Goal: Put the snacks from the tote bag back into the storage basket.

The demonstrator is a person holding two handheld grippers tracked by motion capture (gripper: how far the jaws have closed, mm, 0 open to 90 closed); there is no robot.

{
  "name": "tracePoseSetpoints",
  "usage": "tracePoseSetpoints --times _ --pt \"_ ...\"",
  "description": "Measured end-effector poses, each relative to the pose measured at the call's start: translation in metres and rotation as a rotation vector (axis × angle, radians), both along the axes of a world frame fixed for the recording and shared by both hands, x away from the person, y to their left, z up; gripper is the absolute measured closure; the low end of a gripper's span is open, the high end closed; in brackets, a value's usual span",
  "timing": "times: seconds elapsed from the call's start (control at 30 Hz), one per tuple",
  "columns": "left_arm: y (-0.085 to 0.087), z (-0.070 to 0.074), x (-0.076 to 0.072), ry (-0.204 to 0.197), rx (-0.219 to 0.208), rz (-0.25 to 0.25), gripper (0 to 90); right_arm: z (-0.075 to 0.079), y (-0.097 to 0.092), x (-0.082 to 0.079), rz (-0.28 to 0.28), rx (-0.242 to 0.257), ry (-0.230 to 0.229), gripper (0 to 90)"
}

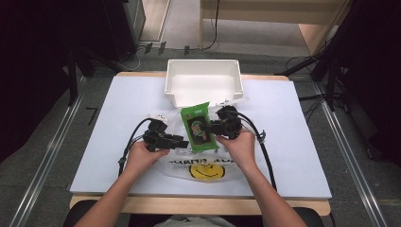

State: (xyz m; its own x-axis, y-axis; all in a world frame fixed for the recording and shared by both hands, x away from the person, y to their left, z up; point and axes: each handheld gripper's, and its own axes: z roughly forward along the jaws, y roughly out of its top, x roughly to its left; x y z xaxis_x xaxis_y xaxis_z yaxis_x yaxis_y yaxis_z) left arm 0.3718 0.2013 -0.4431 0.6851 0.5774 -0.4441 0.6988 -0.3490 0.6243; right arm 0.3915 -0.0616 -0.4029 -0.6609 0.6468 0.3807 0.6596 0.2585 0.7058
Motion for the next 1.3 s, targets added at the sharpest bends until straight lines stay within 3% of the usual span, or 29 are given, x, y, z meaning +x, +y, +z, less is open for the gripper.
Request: tracePoseSetpoints --times 0.47,1.03,1.3 --pt "-0.002 -0.004 0.002 0.005 0.024 0.006 48.4 0.004 -0.012 0.002 -0.028 -0.023 -0.047 75.0" --pt "-0.005 -0.009 0.008 0.019 0.051 0.008 47.6 0.004 -0.022 0.009 -0.035 -0.030 -0.066 75.0" --pt "-0.005 -0.010 0.007 0.018 0.058 -0.001 47.6 0.011 -0.024 0.006 -0.053 -0.021 -0.084 75.0"
